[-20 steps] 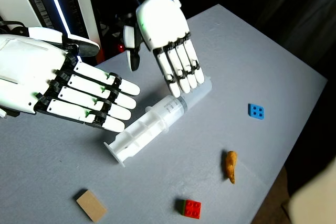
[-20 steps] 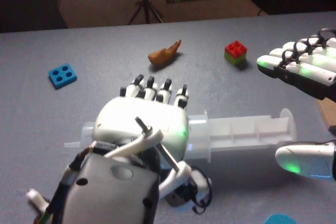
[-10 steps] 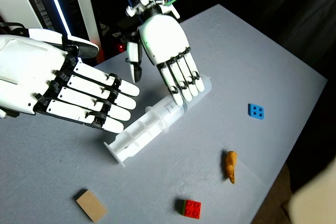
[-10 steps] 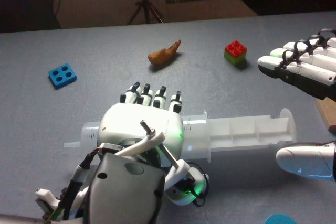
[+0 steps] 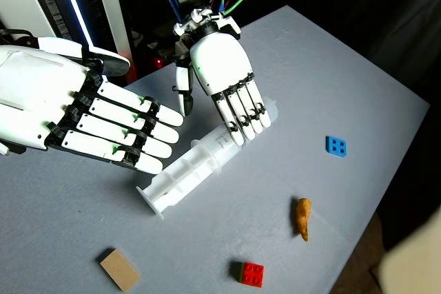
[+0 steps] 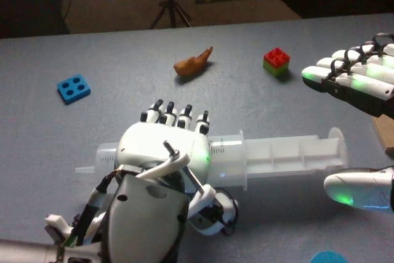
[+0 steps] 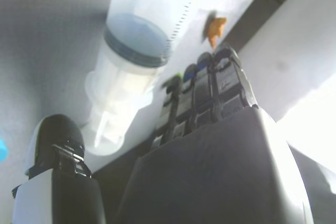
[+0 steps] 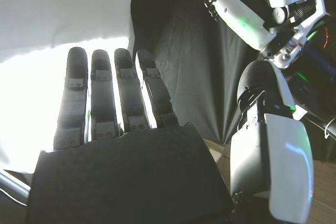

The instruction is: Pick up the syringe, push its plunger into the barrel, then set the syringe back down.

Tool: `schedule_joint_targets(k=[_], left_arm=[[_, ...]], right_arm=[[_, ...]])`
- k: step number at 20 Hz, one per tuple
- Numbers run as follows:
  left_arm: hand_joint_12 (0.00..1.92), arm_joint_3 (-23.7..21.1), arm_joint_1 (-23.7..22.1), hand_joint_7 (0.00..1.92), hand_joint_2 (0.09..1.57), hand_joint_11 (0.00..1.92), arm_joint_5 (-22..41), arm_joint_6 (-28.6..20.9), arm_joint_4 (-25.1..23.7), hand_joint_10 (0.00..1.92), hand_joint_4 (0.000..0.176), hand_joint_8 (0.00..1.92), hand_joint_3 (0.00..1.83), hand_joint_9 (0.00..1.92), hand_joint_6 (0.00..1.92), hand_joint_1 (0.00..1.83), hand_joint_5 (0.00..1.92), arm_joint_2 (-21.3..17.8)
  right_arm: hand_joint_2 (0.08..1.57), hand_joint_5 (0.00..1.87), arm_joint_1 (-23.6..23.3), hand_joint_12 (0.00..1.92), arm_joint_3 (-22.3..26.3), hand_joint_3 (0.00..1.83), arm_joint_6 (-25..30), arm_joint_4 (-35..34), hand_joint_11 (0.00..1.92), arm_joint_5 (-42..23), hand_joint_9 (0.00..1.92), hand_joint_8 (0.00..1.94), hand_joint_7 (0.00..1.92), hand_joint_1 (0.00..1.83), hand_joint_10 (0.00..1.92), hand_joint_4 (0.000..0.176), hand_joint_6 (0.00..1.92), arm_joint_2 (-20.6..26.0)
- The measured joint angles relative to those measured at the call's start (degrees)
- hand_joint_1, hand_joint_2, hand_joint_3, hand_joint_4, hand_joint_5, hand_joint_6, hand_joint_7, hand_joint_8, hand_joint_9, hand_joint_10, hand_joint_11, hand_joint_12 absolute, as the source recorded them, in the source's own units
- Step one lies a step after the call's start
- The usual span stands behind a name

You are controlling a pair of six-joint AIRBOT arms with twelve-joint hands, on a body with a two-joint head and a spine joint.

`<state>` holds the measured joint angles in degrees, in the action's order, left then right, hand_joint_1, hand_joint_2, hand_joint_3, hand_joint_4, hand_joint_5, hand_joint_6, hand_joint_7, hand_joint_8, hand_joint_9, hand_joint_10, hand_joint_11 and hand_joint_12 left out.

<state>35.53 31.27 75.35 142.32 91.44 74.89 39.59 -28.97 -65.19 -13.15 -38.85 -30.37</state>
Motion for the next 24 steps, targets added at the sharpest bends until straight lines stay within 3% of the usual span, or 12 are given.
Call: schedule_joint_targets(k=[3,6,8,13,23,24], left_arm=[[0.0,0.96,1.16,0.0,1.08,0.0,-0.74,-0.11,-0.61,0.0,0.0,0.0,0.0,0.0,0.0,0.37,0.0,0.7],[0.0,2.32,1.81,0.0,1.05,0.0,-2.27,-0.15,-0.98,0.0,0.0,0.0,0.0,0.0,0.0,0.37,0.0,1.07],[0.0,3.13,2.16,0.0,1.05,0.0,-2.75,-0.33,-1.99,0.0,0.0,0.0,0.0,0.0,0.0,0.37,0.0,1.22],[0.0,5.2,3.32,0.0,1.08,0.0,-4.35,-1.25,-2.89,0.0,0.0,0.0,0.01,0.0,0.0,0.36,0.0,1.44],[0.0,9.22,4.15,0.0,1.07,0.0,-7.48,-1.64,-4.04,0.0,0.0,0.0,0.0,0.0,0.0,0.42,0.0,2.75],[0.0,9.49,4.35,0.0,1.05,0.0,-7.85,-1.66,-4.35,0.0,0.0,0.0,0.0,0.0,0.0,0.42,0.0,2.75]], right_arm=[[1.09,0.07,0.0,0.21,0.0,0.0,0.07,-0.13,0.0,-0.26,0.06,0.0,0.08,0.06,0.0,0.0,0.0,0.0],[1.06,0.13,0.0,0.36,0.0,0.0,0.15,-0.09,0.0,-0.7,0.11,0.0,0.13,0.11,0.01,0.0,0.01,0.0],[1.05,0.13,0.0,0.35,0.0,0.0,0.17,-0.13,0.0,-0.72,0.11,0.0,0.13,0.15,0.0,0.0,0.0,0.0],[1.04,0.19,0.0,0.52,0.0,0.0,0.22,-0.11,0.0,-0.76,0.14,0.01,0.19,0.08,0.01,0.0,0.01,-0.11],[1.04,0.18,0.0,0.41,0.0,0.0,0.39,-0.11,0.0,-1.03,0.13,0.0,0.17,0.08,0.0,0.0,0.0,-0.11],[1.04,0.18,0.0,0.46,0.0,0.0,0.42,-0.07,0.0,-1.16,0.15,0.0,0.19,0.07,0.0,0.0,0.0,-0.11]])
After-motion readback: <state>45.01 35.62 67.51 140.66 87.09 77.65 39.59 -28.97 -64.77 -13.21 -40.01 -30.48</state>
